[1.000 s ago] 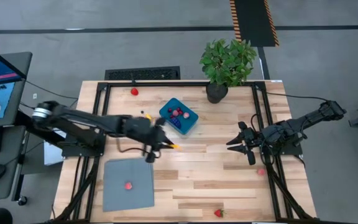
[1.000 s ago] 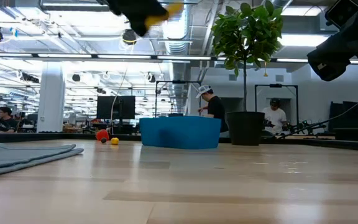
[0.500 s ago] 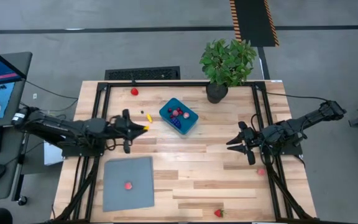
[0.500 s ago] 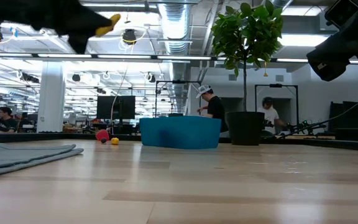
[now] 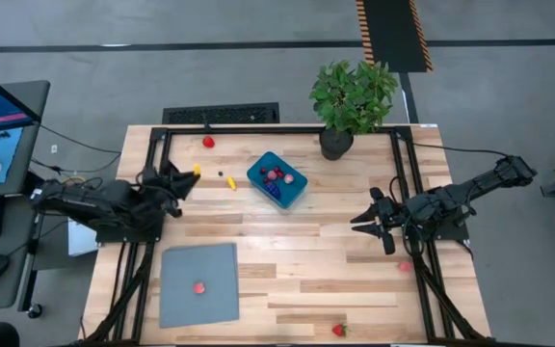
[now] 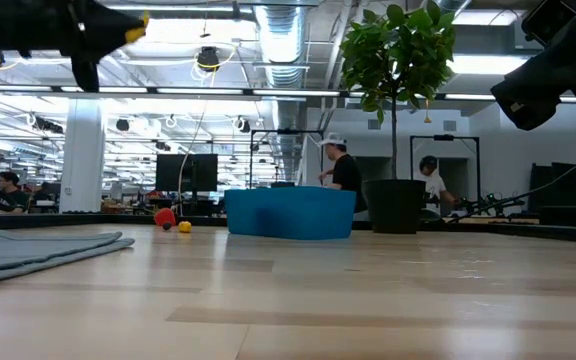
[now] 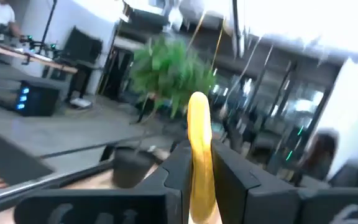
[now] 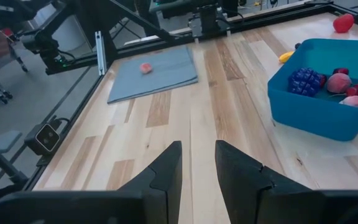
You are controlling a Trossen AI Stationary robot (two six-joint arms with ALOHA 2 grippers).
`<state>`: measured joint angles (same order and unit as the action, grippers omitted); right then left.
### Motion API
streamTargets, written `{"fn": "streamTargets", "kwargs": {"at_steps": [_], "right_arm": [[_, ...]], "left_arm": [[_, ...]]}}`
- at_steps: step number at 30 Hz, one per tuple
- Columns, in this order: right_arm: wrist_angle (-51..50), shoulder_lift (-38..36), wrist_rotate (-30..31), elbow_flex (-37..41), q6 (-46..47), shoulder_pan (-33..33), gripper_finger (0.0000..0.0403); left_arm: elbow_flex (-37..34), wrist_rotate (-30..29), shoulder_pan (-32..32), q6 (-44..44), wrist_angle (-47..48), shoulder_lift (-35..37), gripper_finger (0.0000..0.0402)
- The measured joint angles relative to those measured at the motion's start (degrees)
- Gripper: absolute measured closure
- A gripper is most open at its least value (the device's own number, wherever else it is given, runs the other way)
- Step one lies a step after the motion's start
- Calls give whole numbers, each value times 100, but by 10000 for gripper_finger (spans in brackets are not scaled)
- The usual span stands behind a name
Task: Pick and placing Produce into tupperware
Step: Put the bottom corn into the container
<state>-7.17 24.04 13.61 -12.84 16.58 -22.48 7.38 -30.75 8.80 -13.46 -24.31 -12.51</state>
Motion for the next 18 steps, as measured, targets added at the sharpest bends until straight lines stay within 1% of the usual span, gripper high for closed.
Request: {"fn": "streamTargets", "kwargs": {"at_steps": [3, 6, 11, 13, 18], "right_arm": [[-3, 0, 0, 0, 0, 0, 284], [-5, 1, 0, 0, 0, 0, 284], [-7, 1, 0, 0, -2, 0, 284], [-6, -1, 0, 0, -2, 0, 284], [-8, 1, 0, 0, -3, 0, 284]], "left_arm": [[0, -14, 2, -637, -133, 250, 362], [0, -244, 2, -1441, -120, 446, 362], [0, -199, 0, -2666, -267, 684, 362], [2, -15, 0, -2714, -270, 704, 362], [4, 202, 0, -2406, -68, 687, 362]]}}
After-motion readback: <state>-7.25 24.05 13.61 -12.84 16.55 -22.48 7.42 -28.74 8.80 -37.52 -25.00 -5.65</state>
